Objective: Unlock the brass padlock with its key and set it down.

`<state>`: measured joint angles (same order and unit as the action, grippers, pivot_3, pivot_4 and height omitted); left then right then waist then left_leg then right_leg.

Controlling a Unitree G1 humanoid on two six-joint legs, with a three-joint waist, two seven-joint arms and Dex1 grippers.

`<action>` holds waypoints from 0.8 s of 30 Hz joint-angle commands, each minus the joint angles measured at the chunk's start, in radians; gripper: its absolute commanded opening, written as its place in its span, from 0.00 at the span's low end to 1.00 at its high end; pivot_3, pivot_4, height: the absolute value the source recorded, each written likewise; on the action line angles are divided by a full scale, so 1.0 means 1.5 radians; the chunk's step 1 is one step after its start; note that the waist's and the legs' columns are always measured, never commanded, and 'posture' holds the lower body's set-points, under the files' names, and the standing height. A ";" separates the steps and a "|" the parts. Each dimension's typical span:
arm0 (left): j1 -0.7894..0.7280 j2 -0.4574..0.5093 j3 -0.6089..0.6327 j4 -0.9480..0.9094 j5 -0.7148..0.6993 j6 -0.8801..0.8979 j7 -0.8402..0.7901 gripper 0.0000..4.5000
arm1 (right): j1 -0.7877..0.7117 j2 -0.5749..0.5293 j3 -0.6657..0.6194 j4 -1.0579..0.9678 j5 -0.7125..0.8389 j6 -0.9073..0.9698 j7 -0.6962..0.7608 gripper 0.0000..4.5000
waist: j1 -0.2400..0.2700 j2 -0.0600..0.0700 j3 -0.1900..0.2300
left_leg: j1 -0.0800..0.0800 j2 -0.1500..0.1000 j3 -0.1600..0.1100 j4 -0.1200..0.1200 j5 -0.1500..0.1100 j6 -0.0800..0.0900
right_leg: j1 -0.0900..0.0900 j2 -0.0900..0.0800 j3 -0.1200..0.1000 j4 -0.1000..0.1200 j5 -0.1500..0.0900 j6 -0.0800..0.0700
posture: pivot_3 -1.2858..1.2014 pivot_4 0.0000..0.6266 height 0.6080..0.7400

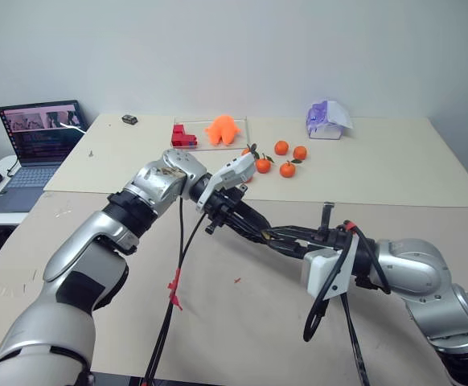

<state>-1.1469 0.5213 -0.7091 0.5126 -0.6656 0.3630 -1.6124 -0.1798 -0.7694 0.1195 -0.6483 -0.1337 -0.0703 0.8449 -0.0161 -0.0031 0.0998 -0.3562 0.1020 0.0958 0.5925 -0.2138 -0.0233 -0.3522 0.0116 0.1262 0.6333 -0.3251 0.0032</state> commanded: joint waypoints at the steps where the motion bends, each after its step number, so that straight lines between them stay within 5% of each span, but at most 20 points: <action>1: -0.008 -0.009 -0.011 -0.008 0.008 -0.010 -0.001 0.19 | -0.021 0.012 -0.031 -0.026 0.017 -0.007 -0.023 0.04 | 0.000 0.000 0.000 | 0.000 0.000 0.000 0.000 0.000 0.000 | 0.000 0.000 0.000 0.000 0.000 0.000 | 0.52 0.24 0.71; 8: -0.007 -0.014 -0.005 -0.005 0.012 0.001 -0.001 0.19 | -0.009 0.014 -0.036 -0.023 0.005 -0.025 -0.033 0.04 | 0.000 0.000 0.000 | 0.000 0.000 0.000 0.000 0.000 0.000 | 0.000 0.000 0.000 0.000 0.000 0.000 | 0.52 0.24 0.71; 10: -0.011 -0.015 -0.001 -0.003 0.004 0.021 -0.001 0.41 | -0.009 0.015 -0.035 -0.022 0.003 -0.027 -0.033 0.04 | 0.000 0.000 0.000 | 0.000 0.000 0.000 0.000 0.000 0.000 | 0.000 0.000 0.000 0.000 0.000 0.000 | 0.52 0.24 0.71; 16: -0.034 -0.017 0.034 0.013 -0.011 0.059 -0.001 0.83 | -0.011 0.016 -0.032 -0.013 0.004 -0.032 -0.035 0.04 | -0.001 0.000 0.000 | 0.000 0.000 0.000 0.000 0.000 0.000 | 0.000 0.000 0.000 0.000 0.000 0.000 | 0.52 0.24 0.71; 24: -0.121 -0.020 0.181 0.145 -0.002 0.108 -0.001 0.83 | -0.006 0.013 -0.027 -0.001 0.001 -0.042 -0.036 0.04 | -0.001 0.000 0.000 | -0.001 0.000 0.000 0.000 0.000 0.000 | -0.001 0.000 0.000 0.000 0.000 0.001 | 0.52 0.24 0.71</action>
<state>-1.2712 0.4683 -0.5264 0.6731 -0.6835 0.5294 -1.6111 -0.1819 -0.7495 0.1001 -0.6371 -0.1424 -0.1053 0.8046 -0.0170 -0.0038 0.1002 -0.3572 0.1016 0.0954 0.5926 -0.2138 -0.0232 -0.3534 0.0117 0.1258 0.6333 -0.3256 0.0042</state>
